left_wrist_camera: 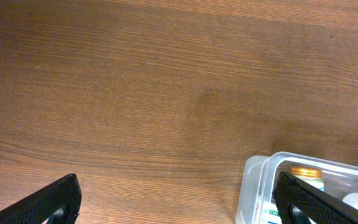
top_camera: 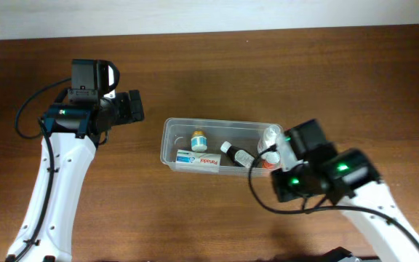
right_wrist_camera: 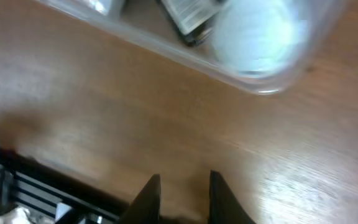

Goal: Pack container

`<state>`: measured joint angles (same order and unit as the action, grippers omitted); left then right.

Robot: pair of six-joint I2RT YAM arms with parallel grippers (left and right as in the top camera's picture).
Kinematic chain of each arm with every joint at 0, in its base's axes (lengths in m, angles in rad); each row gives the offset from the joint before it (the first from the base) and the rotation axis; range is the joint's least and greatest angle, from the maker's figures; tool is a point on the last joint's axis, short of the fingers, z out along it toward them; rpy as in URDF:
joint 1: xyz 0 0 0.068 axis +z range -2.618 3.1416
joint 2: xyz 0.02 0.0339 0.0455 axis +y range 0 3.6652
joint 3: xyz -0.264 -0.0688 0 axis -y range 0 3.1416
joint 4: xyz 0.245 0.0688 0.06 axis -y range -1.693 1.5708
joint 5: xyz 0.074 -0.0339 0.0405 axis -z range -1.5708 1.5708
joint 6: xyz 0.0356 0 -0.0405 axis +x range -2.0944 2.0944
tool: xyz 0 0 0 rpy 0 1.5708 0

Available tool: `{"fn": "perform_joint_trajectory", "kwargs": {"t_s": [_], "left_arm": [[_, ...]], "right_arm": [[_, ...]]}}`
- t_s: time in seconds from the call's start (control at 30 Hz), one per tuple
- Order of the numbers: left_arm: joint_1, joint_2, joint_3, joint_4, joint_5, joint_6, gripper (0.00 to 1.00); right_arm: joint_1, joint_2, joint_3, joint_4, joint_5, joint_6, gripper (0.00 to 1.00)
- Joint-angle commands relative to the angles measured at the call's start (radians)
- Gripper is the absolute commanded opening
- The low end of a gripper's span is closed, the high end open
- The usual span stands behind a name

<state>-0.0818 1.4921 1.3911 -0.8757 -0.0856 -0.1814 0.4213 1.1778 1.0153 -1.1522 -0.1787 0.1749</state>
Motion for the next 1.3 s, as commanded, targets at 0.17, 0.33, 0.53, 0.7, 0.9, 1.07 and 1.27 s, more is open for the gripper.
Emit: {"fn": "perform_joint_trajectory", "kwargs": {"t_s": [0.17, 0.33, 0.53, 0.7, 0.9, 1.07, 1.27], "left_arm": [[0.002, -0.020, -0.002, -0.006, 0.012, -0.013, 0.99], [0.002, -0.020, -0.002, -0.008, 0.011, -0.013, 0.99], [0.002, -0.020, -0.002, -0.008, 0.011, -0.012, 0.99], [0.002, -0.020, -0.002, -0.008, 0.011, -0.013, 0.99], [0.002, -0.020, -0.002, -0.023, 0.011, -0.012, 0.99], [0.002, -0.020, -0.002, -0.024, 0.011, 0.000, 0.99], [-0.016, -0.017, -0.002, -0.027, 0.019, 0.145, 0.99]], "right_arm": [[0.056, 0.141, -0.089, 0.176, 0.112, 0.044, 0.19], [0.056, 0.247, -0.089, 0.254, 0.139, 0.044, 0.18], [0.056, 0.288, -0.089, 0.303, 0.169, 0.044, 0.18], [0.056, 0.287, -0.089, 0.304, 0.190, 0.044, 0.18], [0.097, 0.171, -0.071, 0.248, 0.156, 0.054, 0.19], [0.044, -0.073, 0.050, 0.201, 0.181, 0.070, 0.44], [-0.339, -0.114, 0.135, 0.153, 0.173, -0.021, 0.71]]}}
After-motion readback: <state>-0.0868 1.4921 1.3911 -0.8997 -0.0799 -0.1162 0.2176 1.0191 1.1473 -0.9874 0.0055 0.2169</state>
